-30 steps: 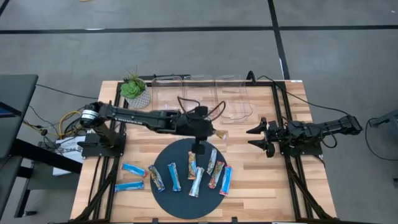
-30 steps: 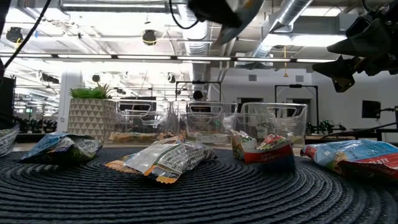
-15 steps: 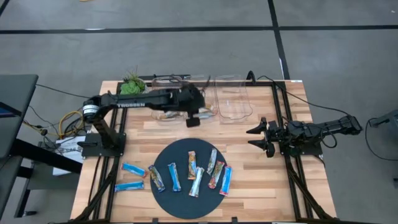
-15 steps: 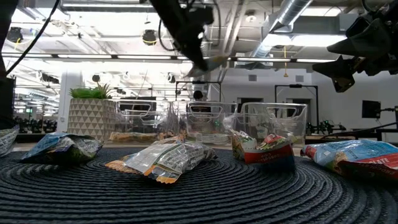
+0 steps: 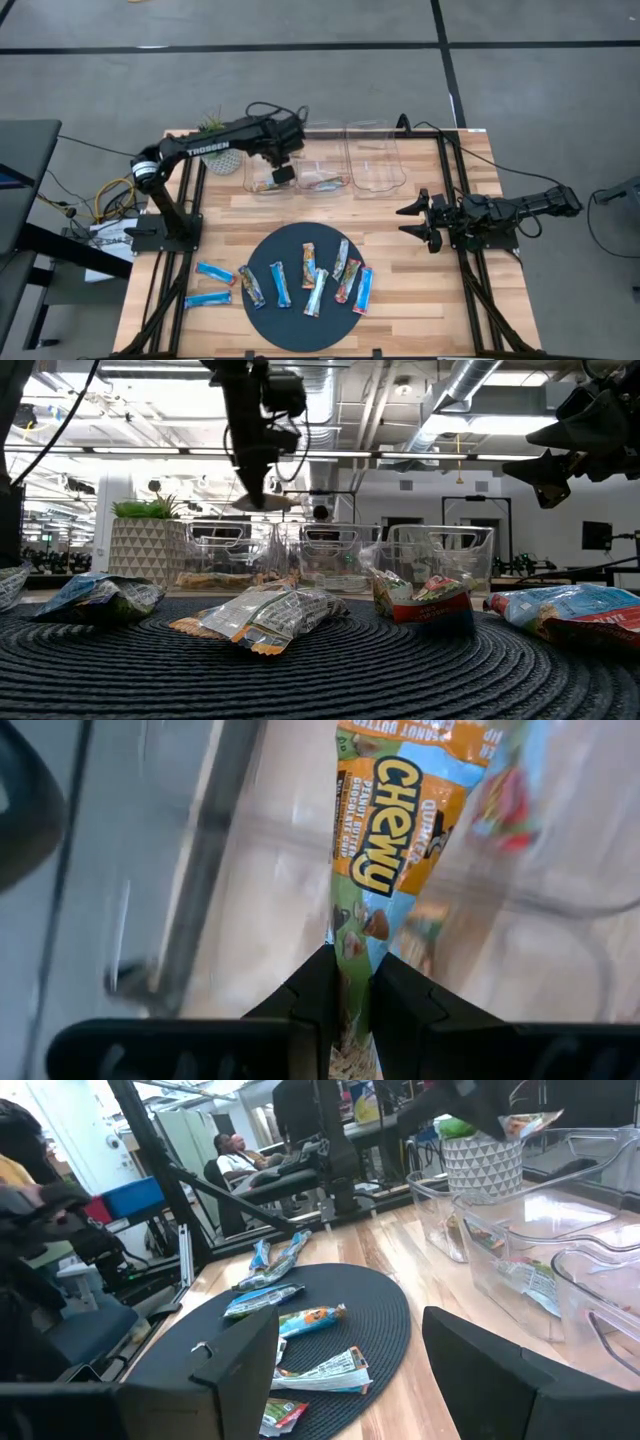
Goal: Pick and place Granola Bars by type
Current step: Put the orange bar into the left transparent bin
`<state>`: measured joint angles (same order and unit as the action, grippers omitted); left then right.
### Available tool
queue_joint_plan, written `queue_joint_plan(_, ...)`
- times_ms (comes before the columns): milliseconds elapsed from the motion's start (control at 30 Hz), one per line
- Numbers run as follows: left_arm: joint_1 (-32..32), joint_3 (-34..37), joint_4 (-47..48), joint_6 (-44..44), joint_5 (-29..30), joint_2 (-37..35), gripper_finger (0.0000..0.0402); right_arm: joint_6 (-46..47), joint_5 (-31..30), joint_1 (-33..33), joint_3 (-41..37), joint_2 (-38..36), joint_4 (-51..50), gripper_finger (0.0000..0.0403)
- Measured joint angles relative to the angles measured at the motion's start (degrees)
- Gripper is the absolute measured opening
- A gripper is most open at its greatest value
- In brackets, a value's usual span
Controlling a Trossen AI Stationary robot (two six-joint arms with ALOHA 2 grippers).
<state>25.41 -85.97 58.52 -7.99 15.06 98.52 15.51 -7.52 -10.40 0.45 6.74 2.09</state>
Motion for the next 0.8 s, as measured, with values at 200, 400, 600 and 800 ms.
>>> queue_joint_plan(200,3.64,0.0,5.88,4.16,-4.75,-0.02,0.0045,0.0,-0.01,-0.02,0.0,0.0,0.0,0.0244)
queue_joint_plan(400,4.75,0.0,6.45,4.33,-5.39,-0.02,0.0045,0.0,0.0,-0.01,0.01,0.0,0.0,0.0244)
queue_joint_plan(600,5.84,0.02,7.35,4.31,-5.52,-0.02,0.0045,0.02,0.01,-0.01,0.0,0.0,0.0,0.0244)
queue_joint_plan(800,6.86,0.15,7.94,4.29,-5.58,1.29,0.0045,0.0,0.0,-0.02,0.0,-0.01,0.0,0.0244)
